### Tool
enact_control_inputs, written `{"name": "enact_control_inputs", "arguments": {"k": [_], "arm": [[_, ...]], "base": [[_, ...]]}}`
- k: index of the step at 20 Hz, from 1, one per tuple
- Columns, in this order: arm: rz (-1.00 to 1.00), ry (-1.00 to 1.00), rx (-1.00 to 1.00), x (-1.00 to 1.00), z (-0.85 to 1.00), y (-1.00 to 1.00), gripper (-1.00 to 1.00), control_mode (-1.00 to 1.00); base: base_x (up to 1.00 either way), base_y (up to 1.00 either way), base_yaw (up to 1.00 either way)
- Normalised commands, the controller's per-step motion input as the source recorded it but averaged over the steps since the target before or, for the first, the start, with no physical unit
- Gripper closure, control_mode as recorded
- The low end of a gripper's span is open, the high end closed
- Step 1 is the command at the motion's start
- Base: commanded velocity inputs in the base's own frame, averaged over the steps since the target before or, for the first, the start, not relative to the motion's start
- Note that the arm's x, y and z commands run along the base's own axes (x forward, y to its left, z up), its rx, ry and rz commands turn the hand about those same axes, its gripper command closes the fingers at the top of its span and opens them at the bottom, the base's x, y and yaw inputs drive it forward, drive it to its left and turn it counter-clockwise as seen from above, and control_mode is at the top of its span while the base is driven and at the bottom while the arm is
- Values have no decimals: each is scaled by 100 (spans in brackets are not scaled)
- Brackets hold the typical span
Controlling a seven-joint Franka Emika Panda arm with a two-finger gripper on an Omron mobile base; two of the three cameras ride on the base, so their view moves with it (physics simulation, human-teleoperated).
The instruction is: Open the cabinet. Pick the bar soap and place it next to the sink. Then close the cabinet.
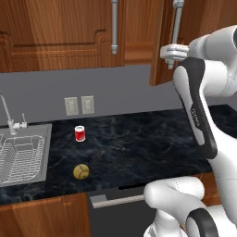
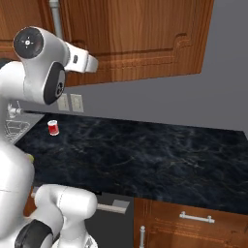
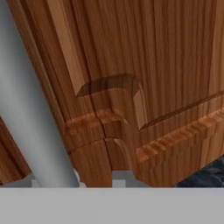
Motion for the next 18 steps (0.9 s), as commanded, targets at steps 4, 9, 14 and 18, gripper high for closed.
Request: {"name": "enact_control_inputs", "arguments": {"k": [4, 9, 14, 18], "arm": [[0, 0, 0, -52, 0, -74, 100, -100], [0, 0, 0, -33, 0, -74, 100, -100], [0, 0, 0, -34, 0, -75, 100, -100], [0, 0, 0, -33, 0, -74, 100, -100]], "base": [[0, 0, 0], [0, 0, 0], [0, 0, 0], [0, 0, 0]]}}
